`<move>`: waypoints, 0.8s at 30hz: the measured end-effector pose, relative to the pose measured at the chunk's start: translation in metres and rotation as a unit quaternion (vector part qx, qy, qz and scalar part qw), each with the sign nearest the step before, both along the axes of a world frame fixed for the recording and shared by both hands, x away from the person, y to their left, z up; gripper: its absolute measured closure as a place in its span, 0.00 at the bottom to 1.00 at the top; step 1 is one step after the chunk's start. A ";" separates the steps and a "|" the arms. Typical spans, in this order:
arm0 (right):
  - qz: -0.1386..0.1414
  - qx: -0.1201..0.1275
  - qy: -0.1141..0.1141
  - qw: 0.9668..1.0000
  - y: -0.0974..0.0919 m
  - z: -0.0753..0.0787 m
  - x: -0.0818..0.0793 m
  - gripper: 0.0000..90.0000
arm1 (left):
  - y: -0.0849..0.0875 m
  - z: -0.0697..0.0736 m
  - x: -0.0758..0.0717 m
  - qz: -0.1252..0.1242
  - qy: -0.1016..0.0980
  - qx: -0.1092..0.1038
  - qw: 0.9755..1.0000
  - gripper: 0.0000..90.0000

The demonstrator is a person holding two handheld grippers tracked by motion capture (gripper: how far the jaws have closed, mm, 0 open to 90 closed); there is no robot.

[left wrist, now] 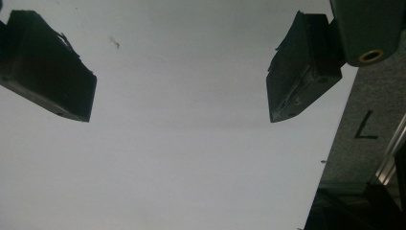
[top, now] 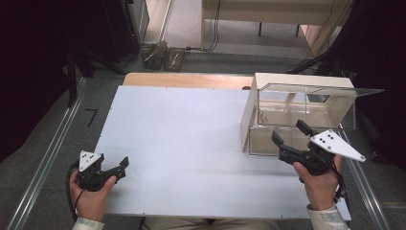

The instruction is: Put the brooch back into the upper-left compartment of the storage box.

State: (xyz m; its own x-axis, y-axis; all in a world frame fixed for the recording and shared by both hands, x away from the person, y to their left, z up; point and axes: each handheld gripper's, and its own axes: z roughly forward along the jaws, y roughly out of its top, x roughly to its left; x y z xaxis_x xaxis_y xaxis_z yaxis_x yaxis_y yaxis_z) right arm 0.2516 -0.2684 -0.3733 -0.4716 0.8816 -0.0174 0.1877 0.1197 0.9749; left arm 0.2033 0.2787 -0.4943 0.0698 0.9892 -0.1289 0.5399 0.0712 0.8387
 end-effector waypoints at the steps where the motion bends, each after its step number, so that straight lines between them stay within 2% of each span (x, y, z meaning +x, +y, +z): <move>1: -0.002 0.000 -0.003 1.000 -0.001 -0.001 -0.001 0.14 | 0.000 0.000 0.000 0.001 -0.002 0.000 1.000 0.11; 24: -0.013 -0.005 0.009 1.000 -0.020 -0.019 -0.022 0.14 | -0.001 0.000 0.000 0.000 -0.003 0.002 1.000 0.11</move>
